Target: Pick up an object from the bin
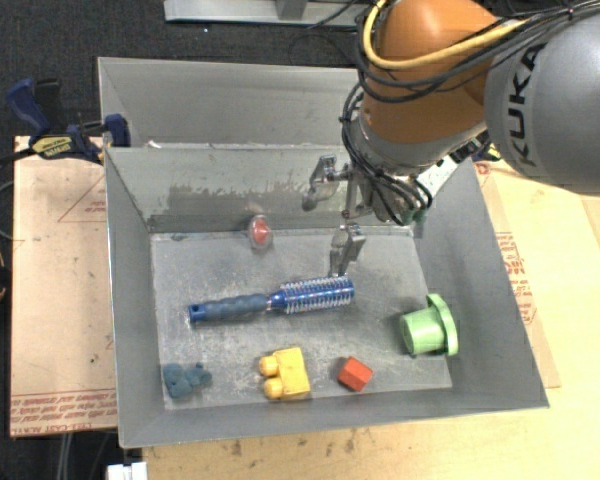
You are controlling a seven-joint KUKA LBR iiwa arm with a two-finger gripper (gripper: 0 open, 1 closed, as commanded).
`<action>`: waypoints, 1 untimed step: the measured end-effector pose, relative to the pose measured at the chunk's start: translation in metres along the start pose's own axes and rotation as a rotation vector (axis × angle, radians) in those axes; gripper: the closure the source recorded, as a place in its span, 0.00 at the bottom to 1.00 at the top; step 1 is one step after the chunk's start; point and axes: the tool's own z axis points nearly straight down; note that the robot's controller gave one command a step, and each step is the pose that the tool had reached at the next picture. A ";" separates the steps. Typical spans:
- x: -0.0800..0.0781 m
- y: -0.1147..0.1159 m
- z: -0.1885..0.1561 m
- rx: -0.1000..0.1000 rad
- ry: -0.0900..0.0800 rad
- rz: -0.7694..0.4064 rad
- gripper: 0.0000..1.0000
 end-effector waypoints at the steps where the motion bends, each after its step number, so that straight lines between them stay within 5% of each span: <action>1: 0.061 -0.046 0.132 -0.002 0.018 -0.069 0.00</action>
Offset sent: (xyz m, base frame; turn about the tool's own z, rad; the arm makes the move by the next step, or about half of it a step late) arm -0.0479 -0.0545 -0.1271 -0.0738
